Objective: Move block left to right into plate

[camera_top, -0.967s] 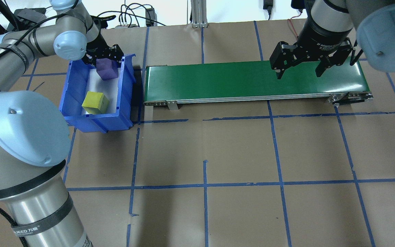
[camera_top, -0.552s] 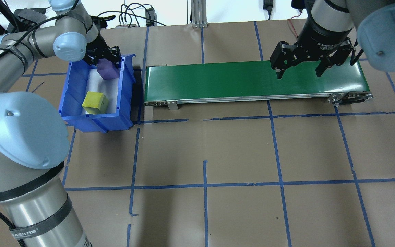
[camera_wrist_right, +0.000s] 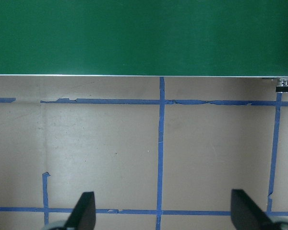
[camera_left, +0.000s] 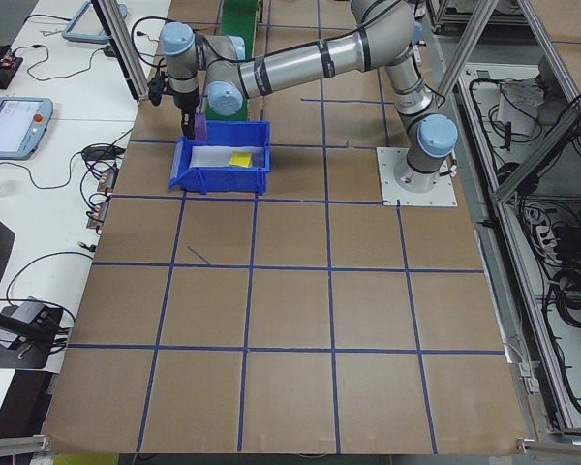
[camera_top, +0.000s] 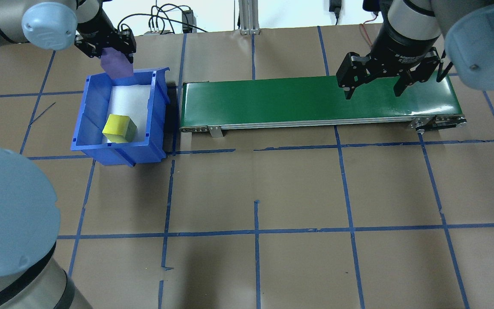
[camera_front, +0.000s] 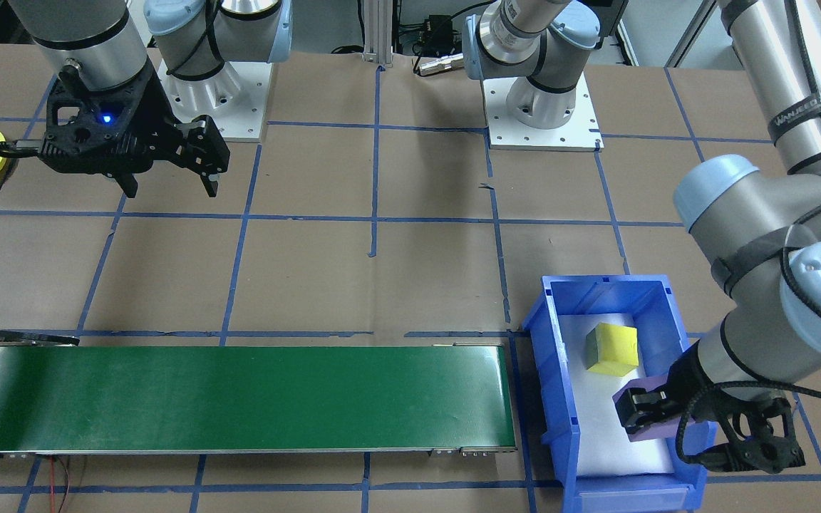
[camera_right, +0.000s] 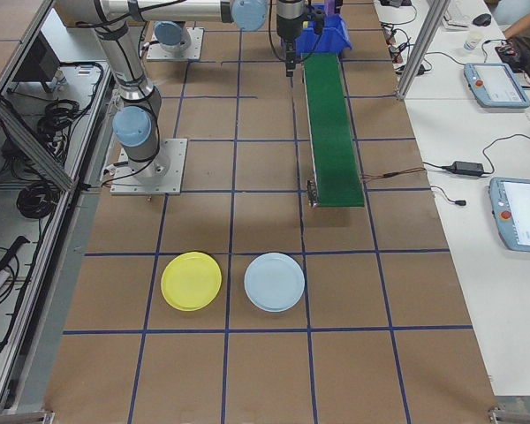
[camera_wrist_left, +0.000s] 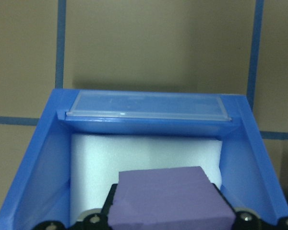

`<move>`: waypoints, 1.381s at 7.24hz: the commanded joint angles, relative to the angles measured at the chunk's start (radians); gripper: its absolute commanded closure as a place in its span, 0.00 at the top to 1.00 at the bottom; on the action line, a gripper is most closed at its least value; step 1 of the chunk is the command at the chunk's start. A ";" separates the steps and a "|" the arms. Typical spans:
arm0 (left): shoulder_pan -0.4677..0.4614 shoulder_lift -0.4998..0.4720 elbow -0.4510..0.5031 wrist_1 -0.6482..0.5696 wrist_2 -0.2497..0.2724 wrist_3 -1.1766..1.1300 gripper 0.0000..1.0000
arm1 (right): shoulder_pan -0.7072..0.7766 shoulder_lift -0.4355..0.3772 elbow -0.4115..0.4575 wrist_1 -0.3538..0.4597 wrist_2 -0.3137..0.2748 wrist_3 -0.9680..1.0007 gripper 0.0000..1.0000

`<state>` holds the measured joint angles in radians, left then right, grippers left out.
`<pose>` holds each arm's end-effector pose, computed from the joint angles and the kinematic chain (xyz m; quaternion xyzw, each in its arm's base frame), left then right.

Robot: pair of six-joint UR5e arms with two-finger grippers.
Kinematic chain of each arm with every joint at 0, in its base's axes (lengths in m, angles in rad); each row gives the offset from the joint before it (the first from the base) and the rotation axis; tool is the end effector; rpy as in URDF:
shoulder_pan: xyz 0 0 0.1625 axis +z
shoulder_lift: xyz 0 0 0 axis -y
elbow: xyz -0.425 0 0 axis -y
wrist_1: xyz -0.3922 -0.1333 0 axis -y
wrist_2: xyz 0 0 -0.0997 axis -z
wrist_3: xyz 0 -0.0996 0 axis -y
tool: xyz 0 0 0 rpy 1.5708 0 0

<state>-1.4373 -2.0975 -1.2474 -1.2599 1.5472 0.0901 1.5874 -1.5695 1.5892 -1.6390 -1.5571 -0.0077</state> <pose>-0.0403 -0.7193 0.3624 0.0210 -0.9983 0.0547 0.0057 0.1429 -0.4948 0.4851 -0.0123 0.9996 -0.0242 0.0070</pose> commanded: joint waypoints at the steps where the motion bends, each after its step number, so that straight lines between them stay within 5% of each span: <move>1: -0.152 0.024 -0.021 -0.007 -0.010 -0.006 0.31 | 0.000 0.000 0.000 -0.001 -0.001 0.000 1.00; 2: -0.196 0.013 -0.059 -0.001 -0.010 -0.012 0.31 | 0.000 -0.001 -0.002 0.001 0.000 0.000 1.00; 4: -0.277 -0.060 -0.157 0.235 -0.079 -0.010 0.31 | 0.000 0.000 -0.003 0.001 0.000 0.000 1.00; 6: -0.307 -0.081 -0.181 0.247 -0.056 -0.029 0.32 | 0.002 0.000 -0.002 0.001 0.002 -0.009 1.00; 7: -0.307 -0.079 -0.181 0.247 -0.058 -0.032 0.93 | 0.002 0.000 -0.002 0.001 0.000 -0.009 1.00; 10: -0.304 0.023 -0.164 0.189 -0.055 -0.023 1.00 | 0.000 0.000 0.000 0.002 0.000 -0.006 1.00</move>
<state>-1.7430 -2.1206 -1.4147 -1.0488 1.4909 0.0653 1.5879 -1.5693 1.5889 -1.6364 -1.5563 -0.0155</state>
